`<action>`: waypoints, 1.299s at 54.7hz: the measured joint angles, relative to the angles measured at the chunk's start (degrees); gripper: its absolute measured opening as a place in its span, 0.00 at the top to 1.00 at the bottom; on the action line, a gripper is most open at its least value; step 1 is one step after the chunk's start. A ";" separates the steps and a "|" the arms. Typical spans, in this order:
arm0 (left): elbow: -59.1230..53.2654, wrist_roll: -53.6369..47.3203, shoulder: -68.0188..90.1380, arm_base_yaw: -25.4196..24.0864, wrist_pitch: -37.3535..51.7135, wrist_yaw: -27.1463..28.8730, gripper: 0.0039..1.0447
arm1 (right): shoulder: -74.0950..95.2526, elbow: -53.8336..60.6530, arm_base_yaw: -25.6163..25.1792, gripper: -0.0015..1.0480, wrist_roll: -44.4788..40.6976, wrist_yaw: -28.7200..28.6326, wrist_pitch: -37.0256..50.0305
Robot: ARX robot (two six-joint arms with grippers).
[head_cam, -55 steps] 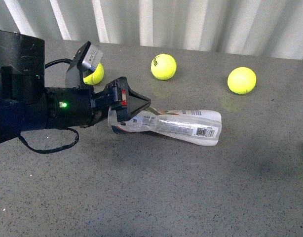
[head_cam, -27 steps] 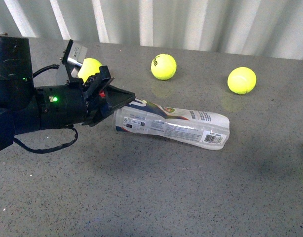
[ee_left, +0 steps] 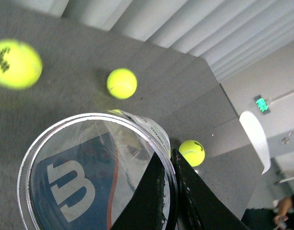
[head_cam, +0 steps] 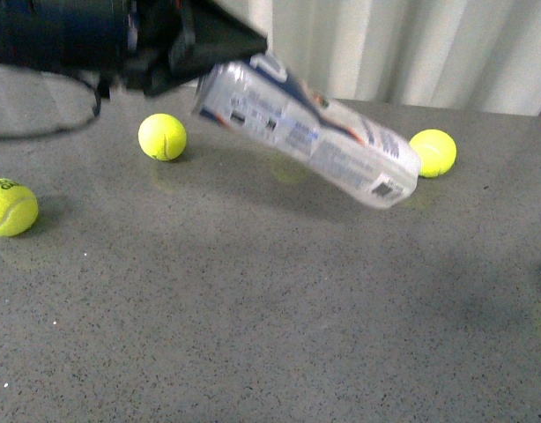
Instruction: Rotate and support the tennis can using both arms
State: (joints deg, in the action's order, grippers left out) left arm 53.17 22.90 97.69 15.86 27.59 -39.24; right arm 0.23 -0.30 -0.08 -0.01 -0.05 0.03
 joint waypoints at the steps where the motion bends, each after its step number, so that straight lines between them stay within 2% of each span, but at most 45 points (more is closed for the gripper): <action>1: 0.85 -1.09 -0.76 0.15 -1.62 0.00 0.96 | 0.00 0.00 0.00 0.07 0.00 0.00 0.00; 6: 8.63 -12.09 -5.77 1.95 -15.10 1.31 0.96 | 0.00 0.00 0.00 0.07 0.00 0.00 0.00; 9: 15.28 -21.97 -7.65 3.63 -26.12 3.87 0.96 | 0.00 0.00 0.00 0.07 0.00 0.00 0.00; 13: 21.33 -32.11 -7.96 5.27 -36.46 8.37 0.96 | 0.00 0.00 0.00 0.07 0.00 0.00 0.00; 20: 33.51 -57.70 -4.20 9.31 -59.78 22.36 0.96 | 0.00 0.00 0.00 0.07 0.00 0.00 0.00; 23: 35.58 -65.02 -2.38 10.47 -65.90 28.09 0.96 | 0.00 0.00 0.00 0.07 0.00 0.00 0.00; 28: 36.50 -73.26 0.33 12.17 -72.59 34.18 0.96 | 0.00 0.00 0.00 0.07 0.00 0.00 0.00; 37: 35.60 -77.24 4.85 14.80 -72.00 39.32 0.96 | 0.00 0.00 0.02 0.07 0.00 0.00 0.00; 50: 33.73 -73.90 8.22 17.57 -67.84 37.44 0.96 | 0.00 0.00 0.00 0.07 0.00 0.00 0.00; 71: 30.27 -67.36 10.58 18.25 -60.30 33.86 0.96 | 0.00 0.00 0.00 0.07 0.00 -0.02 0.00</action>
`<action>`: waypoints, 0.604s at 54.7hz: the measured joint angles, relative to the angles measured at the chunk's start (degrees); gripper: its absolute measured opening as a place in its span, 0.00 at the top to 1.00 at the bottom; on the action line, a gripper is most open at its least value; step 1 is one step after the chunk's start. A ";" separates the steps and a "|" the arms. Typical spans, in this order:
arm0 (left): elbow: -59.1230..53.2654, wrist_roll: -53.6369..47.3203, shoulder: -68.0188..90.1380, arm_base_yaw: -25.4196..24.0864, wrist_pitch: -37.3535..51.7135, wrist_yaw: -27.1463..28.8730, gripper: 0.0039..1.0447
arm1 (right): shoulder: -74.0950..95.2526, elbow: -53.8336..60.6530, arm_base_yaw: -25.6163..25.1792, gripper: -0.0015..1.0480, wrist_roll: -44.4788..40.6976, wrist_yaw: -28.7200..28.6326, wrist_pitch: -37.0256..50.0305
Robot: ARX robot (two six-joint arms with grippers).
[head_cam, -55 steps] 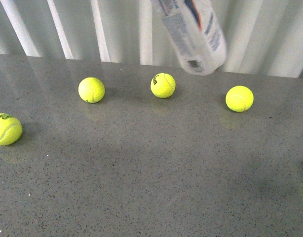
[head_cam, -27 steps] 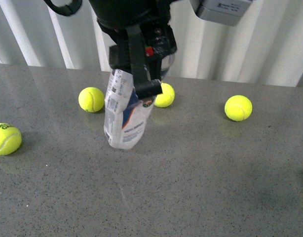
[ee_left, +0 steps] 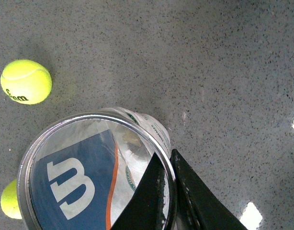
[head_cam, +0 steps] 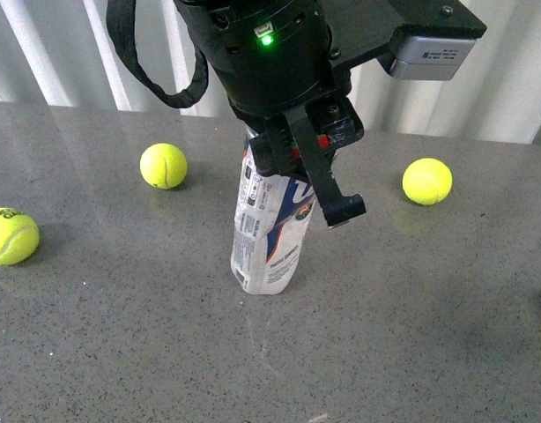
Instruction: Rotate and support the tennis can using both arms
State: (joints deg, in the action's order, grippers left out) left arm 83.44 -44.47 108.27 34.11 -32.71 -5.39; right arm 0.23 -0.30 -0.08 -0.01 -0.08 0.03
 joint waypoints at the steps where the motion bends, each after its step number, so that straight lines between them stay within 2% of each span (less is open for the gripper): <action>1: -0.09 0.31 0.04 0.07 0.24 -0.17 0.96 | 0.00 0.00 0.00 0.07 0.00 0.02 0.00; 8: -0.46 2.49 0.20 0.24 1.81 -0.68 0.95 | 0.00 0.00 0.00 0.07 0.00 0.02 0.00; 19: -0.39 7.17 0.92 0.11 0.59 -3.63 0.65 | 0.00 0.00 0.00 0.07 0.00 0.02 0.00; 27: 0.63 8.87 0.63 -0.42 -0.17 -4.28 0.46 | 0.00 0.00 0.00 0.07 0.00 0.02 0.00; 33: 1.16 9.77 -0.44 -1.11 0.17 -4.13 0.27 | 0.00 0.00 0.00 0.07 0.00 0.02 0.00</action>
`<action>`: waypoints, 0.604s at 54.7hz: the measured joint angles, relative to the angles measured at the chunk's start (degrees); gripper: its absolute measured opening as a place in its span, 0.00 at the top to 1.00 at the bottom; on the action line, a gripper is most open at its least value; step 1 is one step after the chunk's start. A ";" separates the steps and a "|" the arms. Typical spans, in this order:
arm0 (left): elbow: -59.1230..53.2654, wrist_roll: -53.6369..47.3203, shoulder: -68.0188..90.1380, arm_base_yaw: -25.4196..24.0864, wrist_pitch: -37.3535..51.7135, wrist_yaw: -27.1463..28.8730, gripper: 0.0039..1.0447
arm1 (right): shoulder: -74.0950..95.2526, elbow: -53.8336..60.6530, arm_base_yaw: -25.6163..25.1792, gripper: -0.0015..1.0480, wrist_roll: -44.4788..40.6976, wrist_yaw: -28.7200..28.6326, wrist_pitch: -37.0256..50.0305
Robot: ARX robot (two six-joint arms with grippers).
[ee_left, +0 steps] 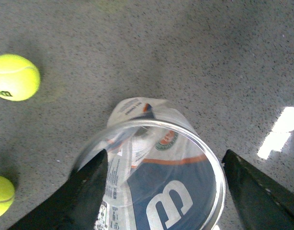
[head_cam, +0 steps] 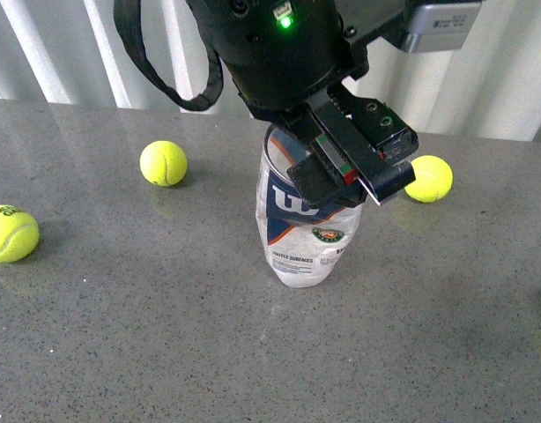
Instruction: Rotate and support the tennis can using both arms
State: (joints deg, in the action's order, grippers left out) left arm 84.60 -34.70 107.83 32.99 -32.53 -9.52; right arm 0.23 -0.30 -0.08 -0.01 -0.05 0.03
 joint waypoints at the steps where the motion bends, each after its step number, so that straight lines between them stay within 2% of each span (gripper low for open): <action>1: 0.09 0.11 -0.20 -0.17 0.00 0.13 0.24 | 0.00 0.00 0.00 0.07 0.00 0.00 0.00; 6: 0.17 0.33 -1.16 -0.83 0.00 0.13 0.05 | 0.00 0.00 0.00 0.07 0.00 0.00 0.00; 7: 0.17 0.35 -1.22 -0.92 0.00 0.13 0.04 | 0.00 0.00 0.00 0.07 0.00 0.00 0.00; 10: 0.17 0.37 -1.27 -1.11 0.02 0.33 0.07 | 0.00 0.00 0.00 0.07 0.00 0.00 0.00; 33: 1.14 0.83 -1.27 -0.87 -0.50 -0.57 0.06 | 0.00 0.00 0.00 0.07 0.00 0.00 0.00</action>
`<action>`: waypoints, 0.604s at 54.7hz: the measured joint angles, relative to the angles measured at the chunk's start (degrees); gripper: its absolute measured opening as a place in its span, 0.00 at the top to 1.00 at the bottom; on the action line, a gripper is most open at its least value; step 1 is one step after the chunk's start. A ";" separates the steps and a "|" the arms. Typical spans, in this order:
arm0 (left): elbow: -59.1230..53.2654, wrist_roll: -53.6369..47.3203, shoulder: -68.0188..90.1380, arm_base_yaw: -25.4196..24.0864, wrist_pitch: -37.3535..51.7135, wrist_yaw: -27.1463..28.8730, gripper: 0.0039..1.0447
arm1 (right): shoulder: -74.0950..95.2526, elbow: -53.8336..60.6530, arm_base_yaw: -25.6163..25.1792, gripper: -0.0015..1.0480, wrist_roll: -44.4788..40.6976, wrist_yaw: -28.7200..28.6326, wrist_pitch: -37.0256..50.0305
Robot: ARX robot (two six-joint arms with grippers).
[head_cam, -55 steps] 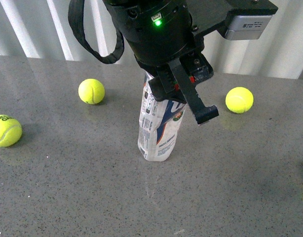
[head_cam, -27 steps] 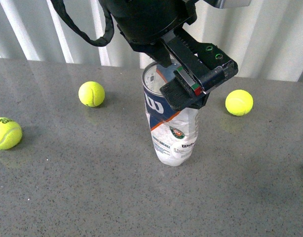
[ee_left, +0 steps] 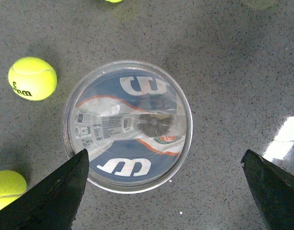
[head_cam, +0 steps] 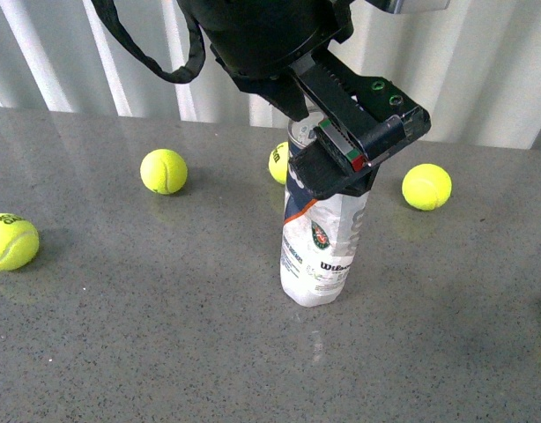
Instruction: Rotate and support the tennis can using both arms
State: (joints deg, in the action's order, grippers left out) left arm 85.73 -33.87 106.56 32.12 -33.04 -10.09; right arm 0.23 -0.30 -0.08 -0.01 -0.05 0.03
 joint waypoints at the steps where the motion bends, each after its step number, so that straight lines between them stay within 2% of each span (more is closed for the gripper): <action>1: 0.35 0.28 -0.04 -0.04 0.00 -0.09 0.06 | 0.00 0.00 0.00 0.07 0.00 0.00 0.00; 11: 1.75 4.70 -2.78 -1.46 0.50 -4.39 0.06 | 0.00 0.00 0.00 0.07 0.00 0.00 0.00; 16: 1.66 9.92 -6.16 -3.02 4.17 -5.62 0.06 | 0.00 0.00 0.00 0.07 0.00 0.00 0.00; 19: 0.48 15.61 -9.31 -4.44 9.53 -3.15 0.06 | 0.00 0.00 0.00 0.07 0.00 0.00 0.00; 24: -4.17 29.51 -15.78 -7.06 20.81 6.56 0.06 | 0.00 0.00 0.00 0.07 0.00 0.02 0.00; 32: -5.51 41.86 -18.34 -8.66 22.73 8.87 0.06 | 0.00 0.02 0.00 0.07 0.00 -0.13 0.00; 33: -6.93 41.48 -18.34 -8.15 25.18 11.78 0.08 | 0.00 0.00 0.00 0.07 0.00 -0.17 0.00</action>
State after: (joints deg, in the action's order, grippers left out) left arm 78.81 7.62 88.23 23.97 -7.86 1.69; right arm 0.23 -0.30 -0.08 -0.01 -0.23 0.03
